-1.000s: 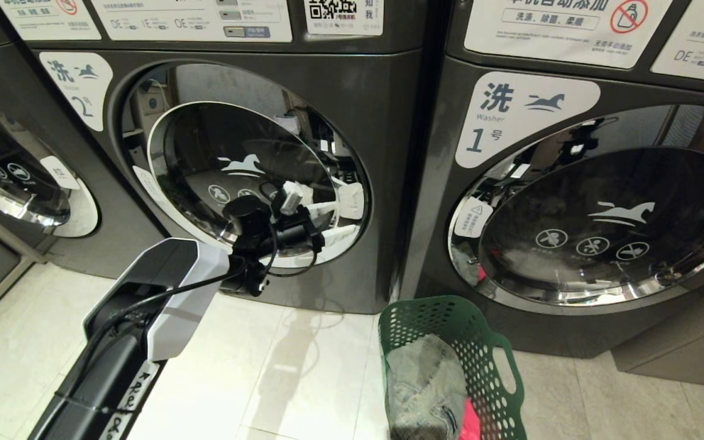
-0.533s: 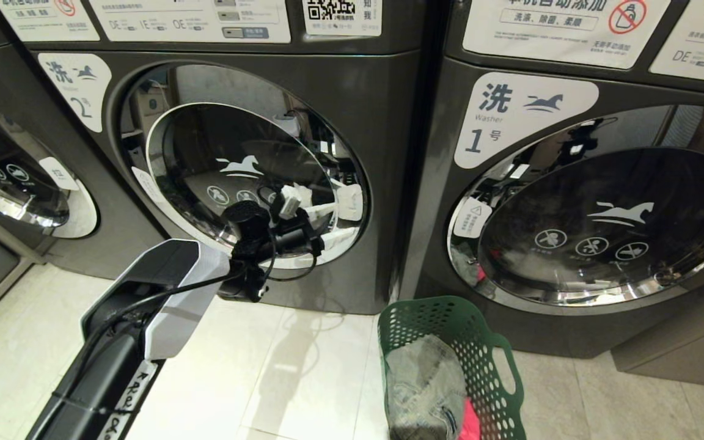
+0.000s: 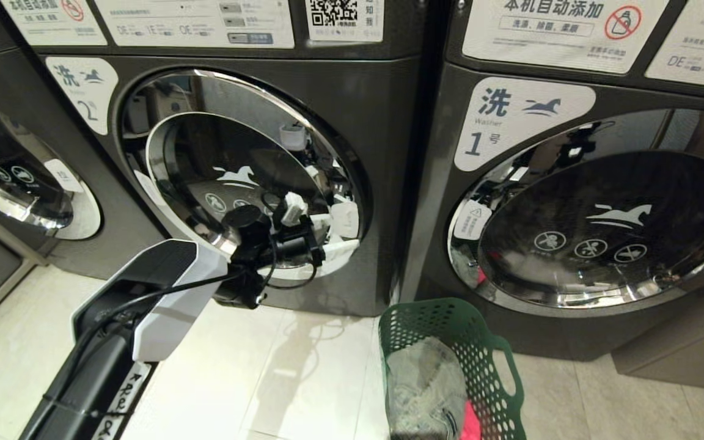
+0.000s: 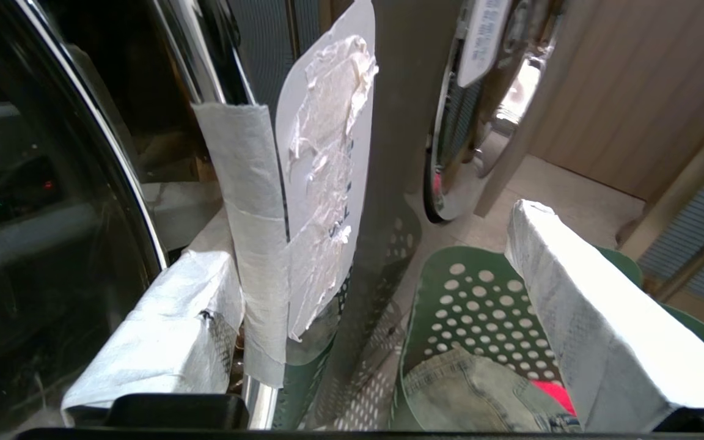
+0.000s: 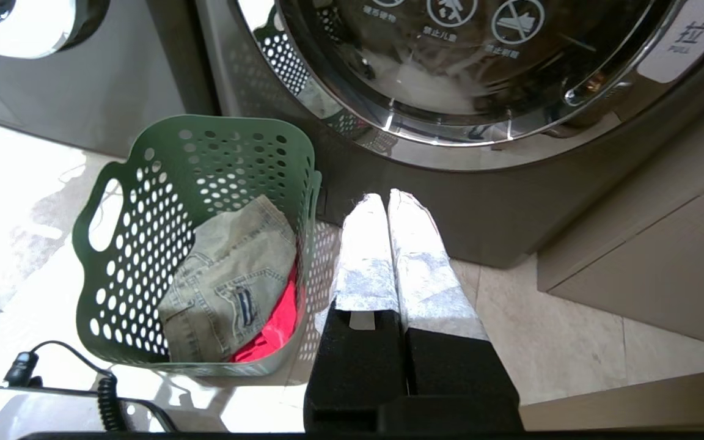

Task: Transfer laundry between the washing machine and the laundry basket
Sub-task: Open the lid of the washing machine

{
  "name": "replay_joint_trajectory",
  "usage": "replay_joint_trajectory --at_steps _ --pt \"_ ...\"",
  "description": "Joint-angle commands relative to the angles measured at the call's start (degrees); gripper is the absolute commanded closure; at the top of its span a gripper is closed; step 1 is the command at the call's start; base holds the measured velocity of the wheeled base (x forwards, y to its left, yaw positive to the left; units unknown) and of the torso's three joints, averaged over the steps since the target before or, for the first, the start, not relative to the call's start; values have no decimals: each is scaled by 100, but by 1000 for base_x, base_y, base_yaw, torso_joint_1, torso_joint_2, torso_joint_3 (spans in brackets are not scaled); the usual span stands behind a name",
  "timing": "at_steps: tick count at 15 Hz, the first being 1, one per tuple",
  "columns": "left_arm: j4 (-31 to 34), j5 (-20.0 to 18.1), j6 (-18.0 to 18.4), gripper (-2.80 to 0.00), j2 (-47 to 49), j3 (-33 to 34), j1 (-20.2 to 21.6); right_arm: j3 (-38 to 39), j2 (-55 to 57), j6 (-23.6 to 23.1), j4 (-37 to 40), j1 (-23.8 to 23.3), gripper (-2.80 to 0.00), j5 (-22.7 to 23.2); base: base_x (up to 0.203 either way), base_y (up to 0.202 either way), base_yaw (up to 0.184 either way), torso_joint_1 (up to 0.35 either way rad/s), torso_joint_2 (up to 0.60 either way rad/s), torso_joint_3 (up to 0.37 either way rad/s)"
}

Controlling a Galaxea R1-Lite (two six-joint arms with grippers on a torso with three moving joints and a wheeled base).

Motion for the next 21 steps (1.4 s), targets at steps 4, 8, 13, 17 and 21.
replay_joint_trajectory --at_steps 4,8,13,17,21 --pt "-88 46 6 -280 -223 519 -99 0 9 -12 0 1 0 3 0 0 0 0 0 0" --pt "-393 24 -15 -280 -367 988 421 0 9 -3 0 1 0 3 0 0 0 0 0 0" --pt "-612 50 -16 -280 -333 1046 1019 0 9 -3 0 1 0 3 0 0 0 0 0 0" --pt "-612 24 -191 -280 -287 1028 1190 0 9 -12 0 1 0 3 0 0 0 0 0 0" --pt "-692 24 -196 -280 -427 1066 1244 0 9 -3 0 1 0 3 0 0 0 0 0 0"
